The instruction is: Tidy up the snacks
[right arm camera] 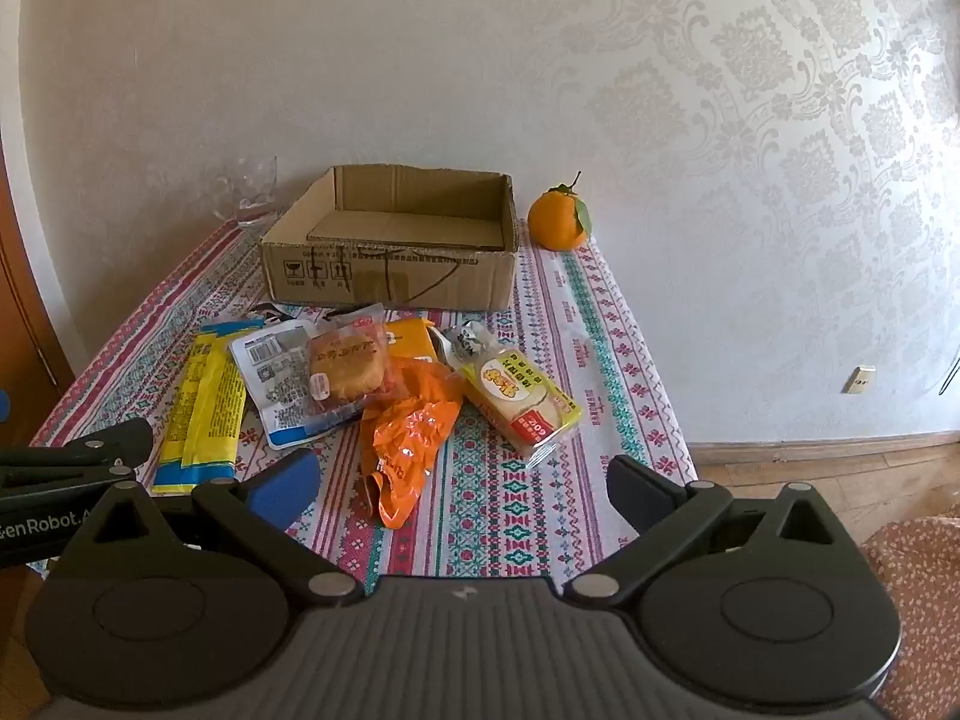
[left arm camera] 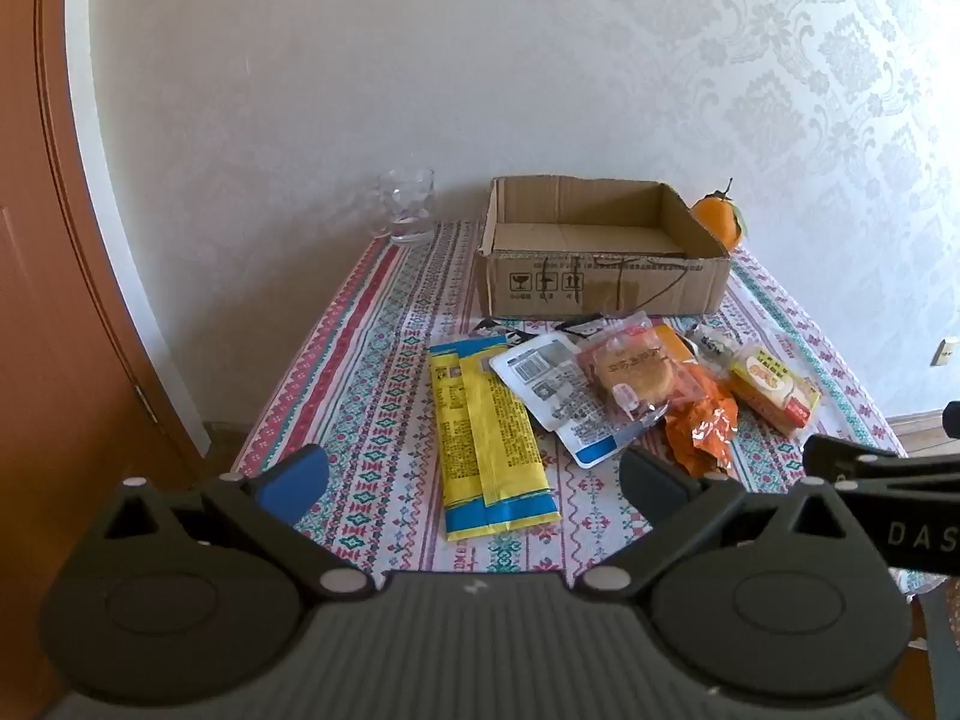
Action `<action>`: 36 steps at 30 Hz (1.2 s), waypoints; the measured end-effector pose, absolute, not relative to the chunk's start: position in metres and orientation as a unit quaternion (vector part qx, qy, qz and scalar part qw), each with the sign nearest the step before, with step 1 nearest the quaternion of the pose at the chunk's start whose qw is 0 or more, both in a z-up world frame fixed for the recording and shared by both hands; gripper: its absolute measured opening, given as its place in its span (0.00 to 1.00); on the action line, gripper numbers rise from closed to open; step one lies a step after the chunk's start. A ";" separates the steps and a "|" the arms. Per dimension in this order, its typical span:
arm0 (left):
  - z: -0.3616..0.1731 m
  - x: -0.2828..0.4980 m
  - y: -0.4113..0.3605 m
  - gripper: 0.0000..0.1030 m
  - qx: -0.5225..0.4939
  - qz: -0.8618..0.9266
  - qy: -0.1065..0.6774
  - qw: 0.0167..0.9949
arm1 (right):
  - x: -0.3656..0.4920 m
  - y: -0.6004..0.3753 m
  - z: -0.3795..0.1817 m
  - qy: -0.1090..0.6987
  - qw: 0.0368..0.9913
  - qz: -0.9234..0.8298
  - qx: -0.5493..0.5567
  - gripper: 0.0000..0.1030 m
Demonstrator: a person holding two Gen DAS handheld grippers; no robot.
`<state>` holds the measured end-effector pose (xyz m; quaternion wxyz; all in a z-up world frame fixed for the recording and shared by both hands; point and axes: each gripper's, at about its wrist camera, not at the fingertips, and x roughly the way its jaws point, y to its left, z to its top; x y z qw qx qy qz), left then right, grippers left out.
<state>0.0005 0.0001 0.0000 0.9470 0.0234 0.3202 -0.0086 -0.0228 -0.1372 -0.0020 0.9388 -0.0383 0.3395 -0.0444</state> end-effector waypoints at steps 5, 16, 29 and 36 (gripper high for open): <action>0.001 0.000 0.000 0.99 0.025 -0.007 0.314 0.949 | -0.023 -0.137 -0.002 0.339 0.939 -0.045 -0.040 1.00; 0.002 -0.001 0.001 0.99 0.027 -0.006 0.312 0.950 | -0.024 -0.138 -0.001 0.338 0.939 -0.046 -0.041 1.00; 0.003 -0.003 0.001 0.99 0.026 -0.007 0.312 0.950 | -0.025 -0.137 -0.002 0.336 0.940 -0.047 -0.044 1.00; 0.002 -0.002 0.001 0.99 0.027 -0.006 0.312 0.950 | -0.025 -0.137 -0.001 0.336 0.940 -0.046 -0.045 1.00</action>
